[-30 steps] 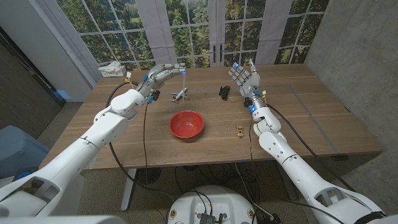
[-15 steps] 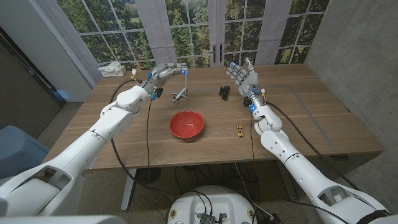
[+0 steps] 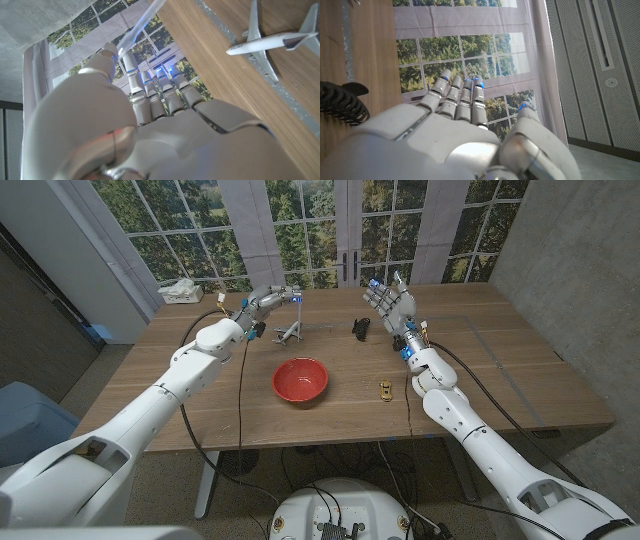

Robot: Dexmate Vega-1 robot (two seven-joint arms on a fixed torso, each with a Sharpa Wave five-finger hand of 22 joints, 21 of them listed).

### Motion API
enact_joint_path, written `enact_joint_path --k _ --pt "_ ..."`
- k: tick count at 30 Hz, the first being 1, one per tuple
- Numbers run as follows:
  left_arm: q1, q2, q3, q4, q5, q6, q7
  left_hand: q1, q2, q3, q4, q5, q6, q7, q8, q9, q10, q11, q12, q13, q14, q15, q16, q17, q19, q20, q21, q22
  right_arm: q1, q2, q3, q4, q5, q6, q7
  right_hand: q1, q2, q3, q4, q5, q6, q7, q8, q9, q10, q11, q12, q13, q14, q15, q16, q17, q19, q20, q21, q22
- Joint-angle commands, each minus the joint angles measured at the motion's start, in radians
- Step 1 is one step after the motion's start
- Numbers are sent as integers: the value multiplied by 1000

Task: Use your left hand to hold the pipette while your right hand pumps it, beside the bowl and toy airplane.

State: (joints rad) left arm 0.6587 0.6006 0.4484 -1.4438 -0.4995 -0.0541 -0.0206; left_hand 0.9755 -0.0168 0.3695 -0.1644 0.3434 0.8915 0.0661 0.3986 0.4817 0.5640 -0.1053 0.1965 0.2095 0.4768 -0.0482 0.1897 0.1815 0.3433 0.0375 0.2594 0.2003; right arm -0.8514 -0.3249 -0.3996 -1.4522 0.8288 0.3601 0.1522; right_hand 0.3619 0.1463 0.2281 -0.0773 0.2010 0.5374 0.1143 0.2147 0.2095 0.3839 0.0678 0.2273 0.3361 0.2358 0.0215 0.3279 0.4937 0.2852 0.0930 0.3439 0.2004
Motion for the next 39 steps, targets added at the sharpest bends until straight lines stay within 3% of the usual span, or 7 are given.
enact_joint_path --k 1,29,34,39 --pt "-44 -37 33 92 16 21 -3 6 12 -3 1 -4 10 -1 -7 0 -10 1 3 0 -10 -103 6 2 -4 -2 -3 1 -14 -19 1 -27 -5 -9 -13 -9 -2 3 -6 -3 3 2 3 0 3 3 2 3 4 -1 -3 2 1 2 3 2" --pt "-109 -80 95 216 45 68 -44 5 17 -16 2 -14 -3 -1 -28 -18 -50 19 -7 0 -29 -88 3 3 -14 3 -7 2 -31 -28 3 -43 -14 3 -30 -16 -2 8 -12 -3 1 3 2 0 2 1 2 3 5 -2 -5 3 1 2 3 2" --pt "-117 -76 104 219 53 82 -52 2 18 -23 3 -20 -43 2 -55 -30 -113 32 -19 -3 -57 -68 -2 4 -31 12 -13 2 -26 -27 2 -40 -13 1 -28 -17 -2 8 -13 -3 1 2 2 0 2 1 2 3 5 -1 -6 3 0 2 3 2" --pt "-136 -68 120 223 61 109 -85 -4 20 -34 5 -30 -116 5 -103 -50 -190 62 -22 -7 -95 -43 -5 5 -53 24 -20 3 -24 -23 4 -35 -9 5 -25 -18 -2 9 -14 -3 2 2 2 0 3 2 2 3 6 -1 -6 4 0 2 3 2"
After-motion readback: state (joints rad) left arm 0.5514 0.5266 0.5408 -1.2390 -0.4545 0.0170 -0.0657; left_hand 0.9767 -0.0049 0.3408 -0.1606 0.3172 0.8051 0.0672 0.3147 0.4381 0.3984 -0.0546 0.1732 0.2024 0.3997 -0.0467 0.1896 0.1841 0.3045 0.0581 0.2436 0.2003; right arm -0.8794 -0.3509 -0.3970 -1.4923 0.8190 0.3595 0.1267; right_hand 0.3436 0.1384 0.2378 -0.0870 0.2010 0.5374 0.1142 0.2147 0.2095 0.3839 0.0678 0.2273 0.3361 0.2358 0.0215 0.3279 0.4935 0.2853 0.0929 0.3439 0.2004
